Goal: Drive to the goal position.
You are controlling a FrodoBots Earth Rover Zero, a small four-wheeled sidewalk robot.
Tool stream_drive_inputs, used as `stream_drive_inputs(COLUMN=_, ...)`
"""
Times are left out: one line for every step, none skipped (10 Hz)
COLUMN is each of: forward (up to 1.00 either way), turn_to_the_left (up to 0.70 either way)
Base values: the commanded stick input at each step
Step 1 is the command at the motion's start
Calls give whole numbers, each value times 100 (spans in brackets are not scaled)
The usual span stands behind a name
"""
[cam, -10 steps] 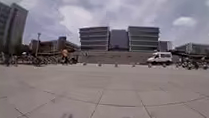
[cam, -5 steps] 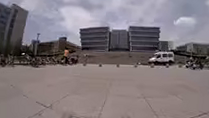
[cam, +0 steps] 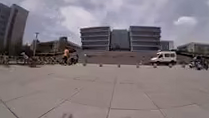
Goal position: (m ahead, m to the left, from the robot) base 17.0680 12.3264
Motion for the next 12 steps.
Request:
stream_drive_inputs(forward=85, turn_to_the_left=-2)
stream_drive_inputs(forward=85, turn_to_the_left=-2)
stream_drive_inputs(forward=85, turn_to_the_left=-2)
stream_drive_inputs(forward=85, turn_to_the_left=-2)
stream_drive_inputs(forward=85, turn_to_the_left=-2)
stream_drive_inputs(forward=85, turn_to_the_left=-2)
stream_drive_inputs(forward=85, turn_to_the_left=-2)
stream_drive_inputs(forward=85, turn_to_the_left=-2)
stream_drive_inputs(forward=85, turn_to_the_left=-2)
stream_drive_inputs(forward=85, turn_to_the_left=-2)
stream_drive_inputs(forward=85, turn_to_the_left=-2)
stream_drive_inputs(forward=85, turn_to_the_left=-2)
